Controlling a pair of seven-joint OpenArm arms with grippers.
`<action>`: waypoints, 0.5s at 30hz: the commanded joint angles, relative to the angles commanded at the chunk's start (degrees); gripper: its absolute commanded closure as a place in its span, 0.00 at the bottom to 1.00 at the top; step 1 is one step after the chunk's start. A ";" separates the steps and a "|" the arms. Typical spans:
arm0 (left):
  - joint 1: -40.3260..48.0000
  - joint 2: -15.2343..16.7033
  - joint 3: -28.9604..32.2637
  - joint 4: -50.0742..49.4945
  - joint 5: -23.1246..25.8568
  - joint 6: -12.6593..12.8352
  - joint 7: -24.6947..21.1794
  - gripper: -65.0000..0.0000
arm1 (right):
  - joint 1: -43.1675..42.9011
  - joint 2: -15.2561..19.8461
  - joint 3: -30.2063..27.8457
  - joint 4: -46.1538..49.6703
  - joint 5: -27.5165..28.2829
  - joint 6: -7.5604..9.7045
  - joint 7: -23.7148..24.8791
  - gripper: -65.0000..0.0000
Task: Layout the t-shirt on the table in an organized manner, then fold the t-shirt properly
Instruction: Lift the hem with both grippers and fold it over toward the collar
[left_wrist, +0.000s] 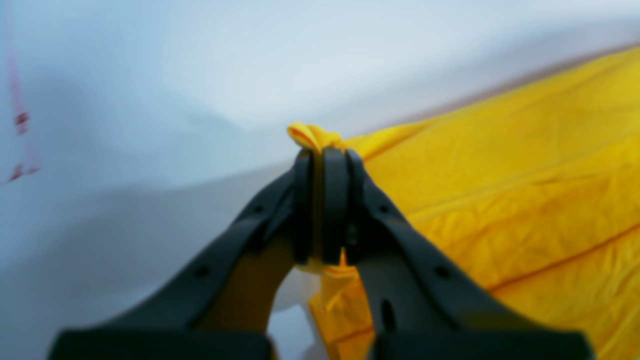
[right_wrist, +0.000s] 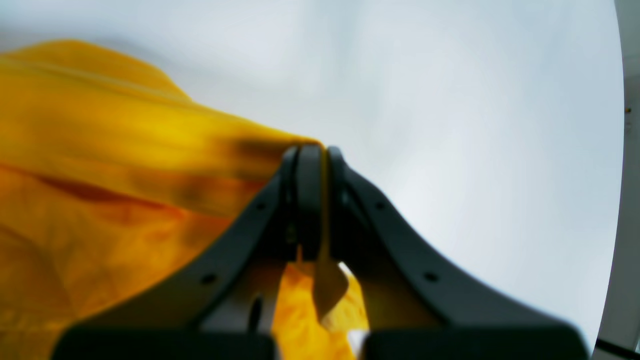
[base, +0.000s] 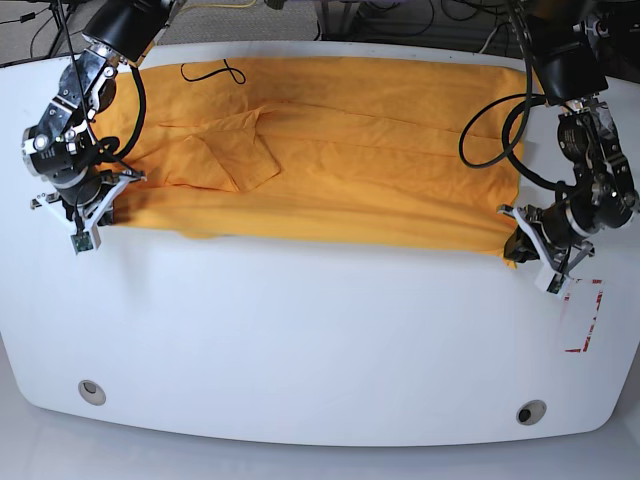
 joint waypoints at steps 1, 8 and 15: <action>0.97 0.00 -0.26 0.79 0.00 0.00 0.00 0.99 | -0.53 -0.18 0.00 0.35 0.00 0.00 0.00 1.00; 7.21 -0.09 -0.70 5.10 0.00 -0.09 0.00 0.99 | -4.92 -1.14 0.09 2.73 0.00 0.00 0.00 1.00; 12.75 -0.09 -2.64 8.00 0.00 -0.09 0.00 0.99 | -8.26 -2.81 0.09 3.87 -0.09 0.00 0.00 1.00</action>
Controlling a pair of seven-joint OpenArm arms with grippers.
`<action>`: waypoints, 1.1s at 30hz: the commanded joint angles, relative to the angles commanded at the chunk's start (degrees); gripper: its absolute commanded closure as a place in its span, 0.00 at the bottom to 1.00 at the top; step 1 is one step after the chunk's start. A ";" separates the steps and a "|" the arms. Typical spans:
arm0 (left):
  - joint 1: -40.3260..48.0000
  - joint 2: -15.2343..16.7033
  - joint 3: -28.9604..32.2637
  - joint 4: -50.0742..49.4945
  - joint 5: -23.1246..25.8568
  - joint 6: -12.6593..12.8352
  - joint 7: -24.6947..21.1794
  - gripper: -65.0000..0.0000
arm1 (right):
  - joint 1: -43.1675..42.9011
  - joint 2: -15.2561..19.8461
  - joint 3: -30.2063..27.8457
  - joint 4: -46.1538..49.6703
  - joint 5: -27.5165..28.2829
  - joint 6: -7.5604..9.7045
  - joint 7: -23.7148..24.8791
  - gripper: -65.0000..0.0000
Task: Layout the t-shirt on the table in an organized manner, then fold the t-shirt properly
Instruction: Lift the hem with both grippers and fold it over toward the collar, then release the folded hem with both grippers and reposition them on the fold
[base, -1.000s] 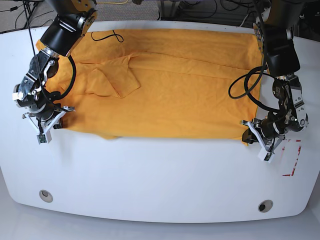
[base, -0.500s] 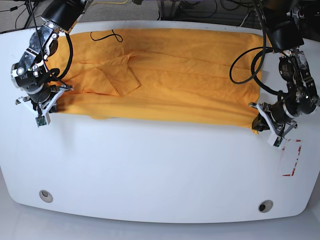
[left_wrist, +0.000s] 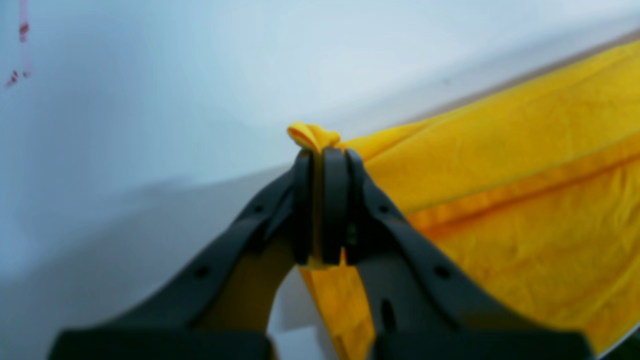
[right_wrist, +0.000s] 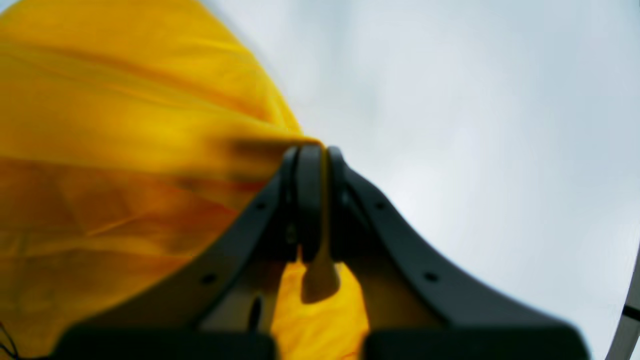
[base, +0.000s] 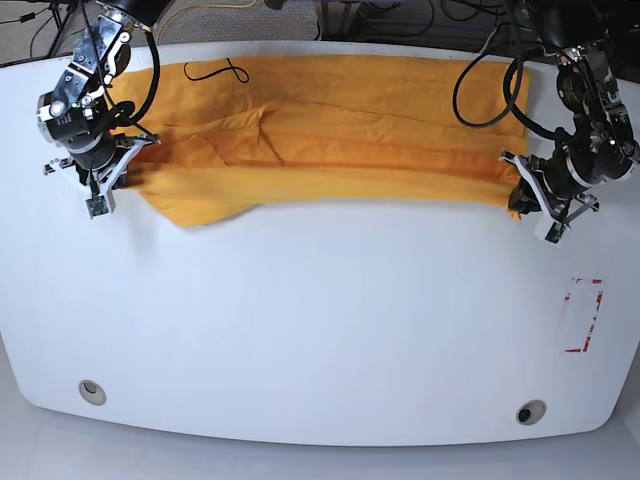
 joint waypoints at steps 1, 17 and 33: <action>0.79 0.00 -0.09 0.26 0.00 0.00 0.00 0.99 | -0.70 0.00 0.00 0.18 0.00 0.00 0.00 1.00; 7.47 -2.02 -0.09 0.88 0.18 0.00 0.00 0.99 | -5.98 0.00 0.09 0.70 0.00 0.00 0.00 0.98; 7.12 -4.13 0.18 2.55 0.09 0.00 5.01 0.45 | -7.65 -0.09 3.08 3.34 0.00 0.00 0.00 0.40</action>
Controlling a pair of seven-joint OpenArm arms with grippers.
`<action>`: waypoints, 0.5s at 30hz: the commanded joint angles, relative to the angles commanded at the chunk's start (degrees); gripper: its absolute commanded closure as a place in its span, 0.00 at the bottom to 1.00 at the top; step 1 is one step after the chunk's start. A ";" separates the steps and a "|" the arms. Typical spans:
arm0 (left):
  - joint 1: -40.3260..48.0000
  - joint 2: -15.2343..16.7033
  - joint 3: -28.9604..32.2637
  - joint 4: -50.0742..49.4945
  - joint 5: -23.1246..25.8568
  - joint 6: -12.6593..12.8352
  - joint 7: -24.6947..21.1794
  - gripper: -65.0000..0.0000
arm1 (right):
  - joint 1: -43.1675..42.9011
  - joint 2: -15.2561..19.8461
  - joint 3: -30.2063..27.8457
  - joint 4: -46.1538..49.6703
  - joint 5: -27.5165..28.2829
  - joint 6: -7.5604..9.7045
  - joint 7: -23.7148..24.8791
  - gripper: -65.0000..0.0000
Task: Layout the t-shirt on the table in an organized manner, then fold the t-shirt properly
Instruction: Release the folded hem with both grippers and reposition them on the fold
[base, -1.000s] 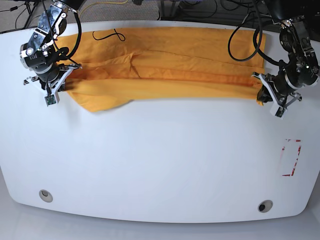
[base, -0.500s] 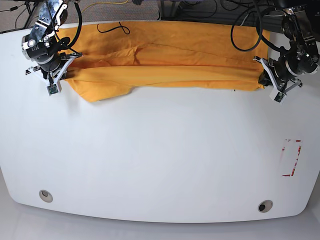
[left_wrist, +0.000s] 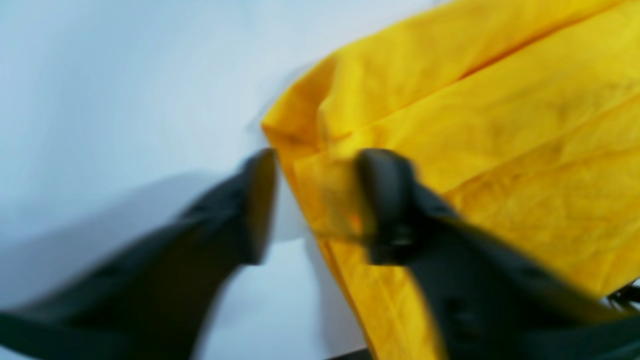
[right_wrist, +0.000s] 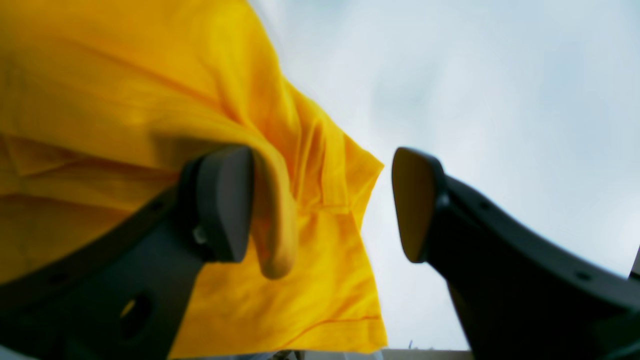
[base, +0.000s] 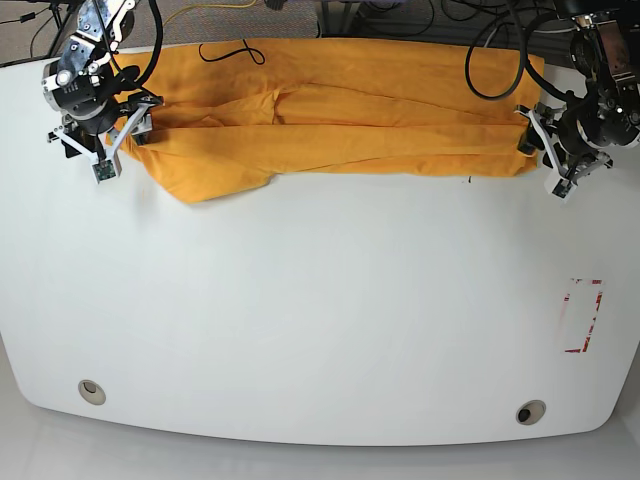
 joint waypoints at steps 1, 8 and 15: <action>-0.62 0.00 -0.09 1.05 0.00 0.00 0.53 0.46 | 0.53 0.00 1.05 0.00 0.09 0.00 0.00 0.40; -4.92 0.35 -1.32 8.70 -1.32 -0.18 8.00 0.46 | 4.84 0.09 7.03 -0.18 4.92 0.00 0.00 0.41; -8.09 3.87 -1.14 8.62 -5.45 0.09 10.20 0.46 | 7.91 -0.18 7.30 -0.79 10.90 0.00 0.00 0.43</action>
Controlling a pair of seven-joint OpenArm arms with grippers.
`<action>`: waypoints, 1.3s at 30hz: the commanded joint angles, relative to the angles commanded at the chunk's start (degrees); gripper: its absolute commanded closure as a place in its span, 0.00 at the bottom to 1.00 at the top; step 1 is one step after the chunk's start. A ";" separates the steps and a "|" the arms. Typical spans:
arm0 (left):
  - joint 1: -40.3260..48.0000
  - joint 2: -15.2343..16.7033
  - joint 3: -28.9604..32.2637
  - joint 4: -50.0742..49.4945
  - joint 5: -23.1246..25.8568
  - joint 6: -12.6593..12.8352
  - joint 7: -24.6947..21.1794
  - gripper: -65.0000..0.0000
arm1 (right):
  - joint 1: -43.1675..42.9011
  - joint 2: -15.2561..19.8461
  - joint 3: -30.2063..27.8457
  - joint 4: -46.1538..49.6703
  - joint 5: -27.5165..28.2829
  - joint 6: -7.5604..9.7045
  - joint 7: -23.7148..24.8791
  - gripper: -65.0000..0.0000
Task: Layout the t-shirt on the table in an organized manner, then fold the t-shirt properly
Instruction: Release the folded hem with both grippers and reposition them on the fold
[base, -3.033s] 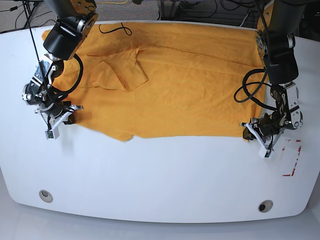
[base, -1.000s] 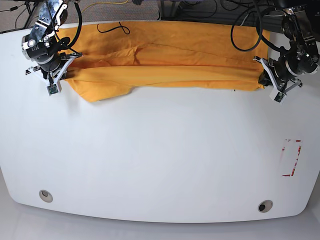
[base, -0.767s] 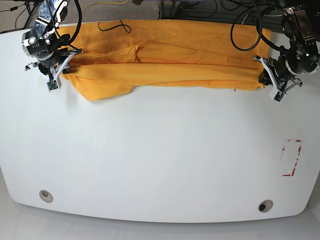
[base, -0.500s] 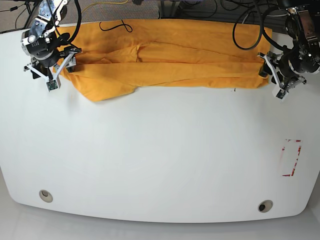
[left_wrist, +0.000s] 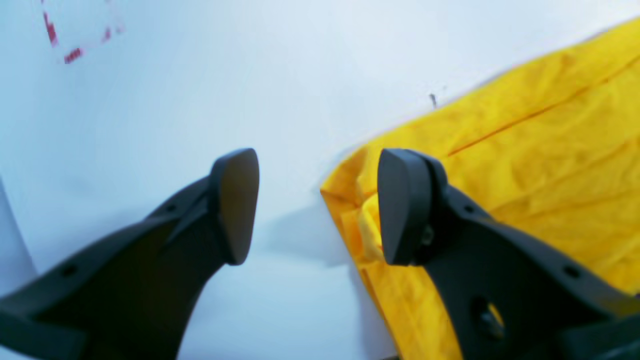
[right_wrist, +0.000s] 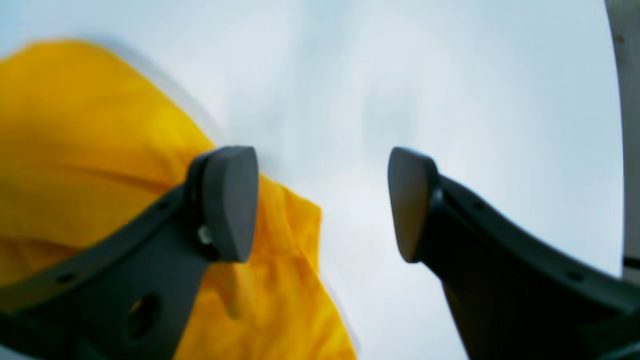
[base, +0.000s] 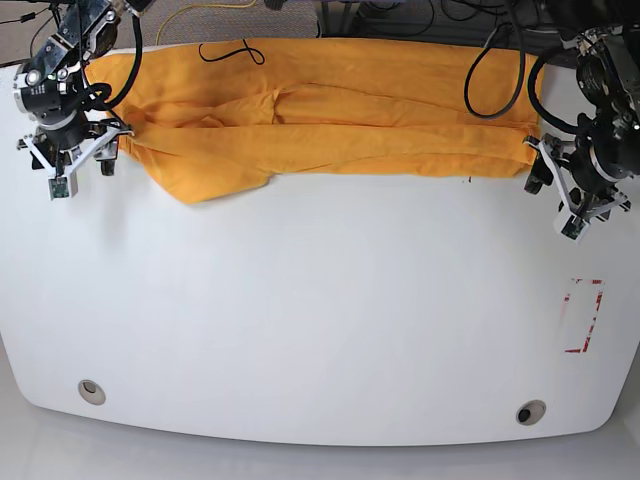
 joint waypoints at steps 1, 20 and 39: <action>0.00 0.97 0.35 -0.53 0.53 0.00 0.00 0.46 | 0.00 -0.79 -0.35 -0.53 0.97 0.00 0.00 0.45; 9.05 1.49 5.01 -14.51 10.20 -0.53 -9.85 0.46 | -7.74 -5.63 -6.24 -10.81 2.64 0.00 2.29 0.88; -2.90 0.18 11.16 -28.31 10.29 -0.09 -14.77 0.46 | 3.78 4.04 -6.59 -33.32 0.18 0.00 12.75 0.88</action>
